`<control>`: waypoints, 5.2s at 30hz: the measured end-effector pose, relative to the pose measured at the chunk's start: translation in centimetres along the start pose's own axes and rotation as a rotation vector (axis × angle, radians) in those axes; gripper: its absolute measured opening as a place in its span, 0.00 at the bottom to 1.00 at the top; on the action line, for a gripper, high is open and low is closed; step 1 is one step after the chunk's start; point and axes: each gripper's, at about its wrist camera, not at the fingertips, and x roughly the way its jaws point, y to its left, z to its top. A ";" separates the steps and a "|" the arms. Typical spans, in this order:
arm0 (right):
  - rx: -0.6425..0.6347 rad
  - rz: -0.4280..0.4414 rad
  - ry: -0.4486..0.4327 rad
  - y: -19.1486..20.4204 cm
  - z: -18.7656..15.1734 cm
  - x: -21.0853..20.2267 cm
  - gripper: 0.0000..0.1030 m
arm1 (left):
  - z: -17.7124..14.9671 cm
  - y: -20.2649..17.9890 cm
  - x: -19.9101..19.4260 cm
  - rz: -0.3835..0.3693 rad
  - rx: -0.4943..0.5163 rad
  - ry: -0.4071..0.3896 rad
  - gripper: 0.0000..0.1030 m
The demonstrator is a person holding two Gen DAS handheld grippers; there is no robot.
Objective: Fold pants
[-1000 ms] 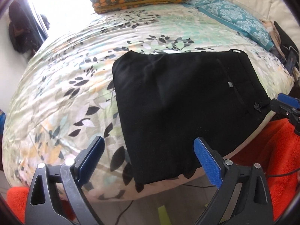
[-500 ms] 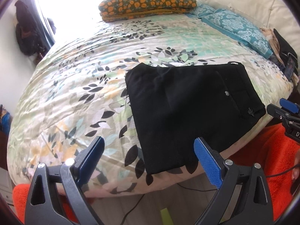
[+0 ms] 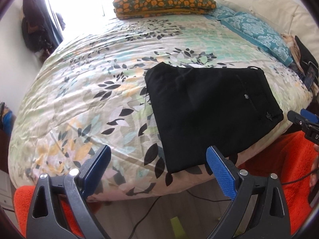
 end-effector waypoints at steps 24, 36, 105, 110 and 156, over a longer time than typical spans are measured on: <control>0.269 0.286 0.213 -9.7 5.8 5.0 0.89 | 1.2 6.1 7.1 -0.242 -0.209 0.166 0.94; 0.164 0.516 0.529 -9.1 5.7 16.1 0.87 | 3.3 1.7 14.3 -0.388 -0.184 0.251 0.96; -0.323 -0.007 0.018 11.1 2.5 -9.5 0.99 | 0.2 1.1 -10.3 0.100 -0.112 -0.109 0.99; -0.169 0.042 0.057 10.6 2.2 -9.5 0.99 | -0.9 -0.2 -9.1 0.102 -0.051 -0.075 0.99; -0.194 -0.161 -0.014 12.2 1.5 -9.8 0.99 | -1.4 0.9 -7.1 0.145 -0.086 0.009 0.99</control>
